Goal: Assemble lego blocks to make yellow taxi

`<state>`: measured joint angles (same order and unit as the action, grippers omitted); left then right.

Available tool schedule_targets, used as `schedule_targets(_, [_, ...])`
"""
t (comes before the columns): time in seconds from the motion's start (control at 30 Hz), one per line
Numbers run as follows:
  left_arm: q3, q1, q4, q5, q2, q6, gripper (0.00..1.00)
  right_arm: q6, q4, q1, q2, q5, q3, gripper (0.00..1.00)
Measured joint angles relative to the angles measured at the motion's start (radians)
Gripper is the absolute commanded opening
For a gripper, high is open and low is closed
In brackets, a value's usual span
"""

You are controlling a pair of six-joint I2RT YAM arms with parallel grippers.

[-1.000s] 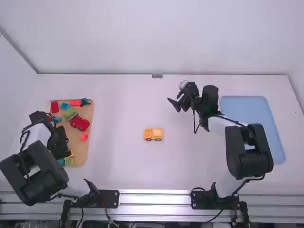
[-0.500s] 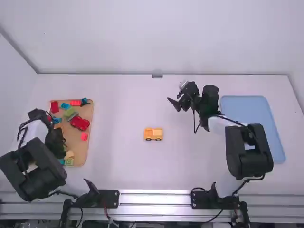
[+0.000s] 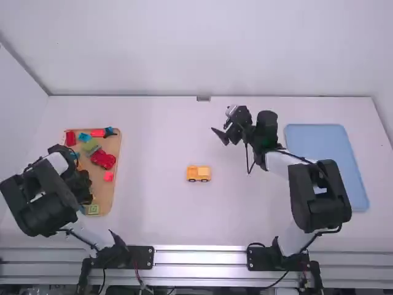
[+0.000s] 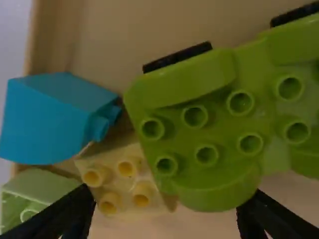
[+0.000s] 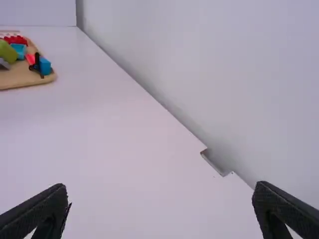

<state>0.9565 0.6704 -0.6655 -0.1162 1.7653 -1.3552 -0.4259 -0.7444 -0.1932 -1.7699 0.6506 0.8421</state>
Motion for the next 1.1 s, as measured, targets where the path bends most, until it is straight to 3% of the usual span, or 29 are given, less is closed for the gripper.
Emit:
schedule_targets(0.17, [0.000, -0.001, -0.005, -0.002, 0.000, -0.006, 0.68, 0.000, 0.000, 0.000, 0.000, 0.000, 0.000, 0.98])
schedule_targets(0.5, [-0.021, -0.047, -0.034, -0.054, 0.000, -0.150, 0.71, 0.000, 0.006, 0.000, 0.000, 0.000, 0.000, 0.98])
schedule_targets(0.53, [-0.022, -0.047, -0.031, -0.058, 0.000, -0.168, 0.66, 0.000, 0.008, 0.000, 0.000, 0.000, 0.000, 0.98])
schedule_targets(0.83, [-0.050, -0.047, 0.008, -0.098, 0.000, -0.218, 0.62, 0.000, 0.008, 0.000, 0.000, 0.000, 0.000, 0.98])
schedule_targets(0.9, [-0.052, -0.047, 0.013, -0.105, 0.000, -0.229, 0.49, 0.000, 0.007, 0.000, 0.000, 0.000, 0.000, 0.98])
schedule_targets(0.97, [-0.053, -0.047, 0.013, -0.106, 0.000, -0.235, 0.48, 0.000, 0.007, 0.000, 0.000, 0.000, 0.000, 0.98])
schedule_targets(1.07, [-0.055, -0.047, 0.012, -0.106, 0.000, -0.258, 0.26, 0.000, 0.008, 0.000, 0.000, 0.000, 0.000, 0.98])
schedule_targets(1.1, [-0.055, -0.047, 0.011, -0.107, 0.000, -0.258, 0.26, 0.000, 0.008, 0.000, 0.000, 0.000, 0.000, 0.98])
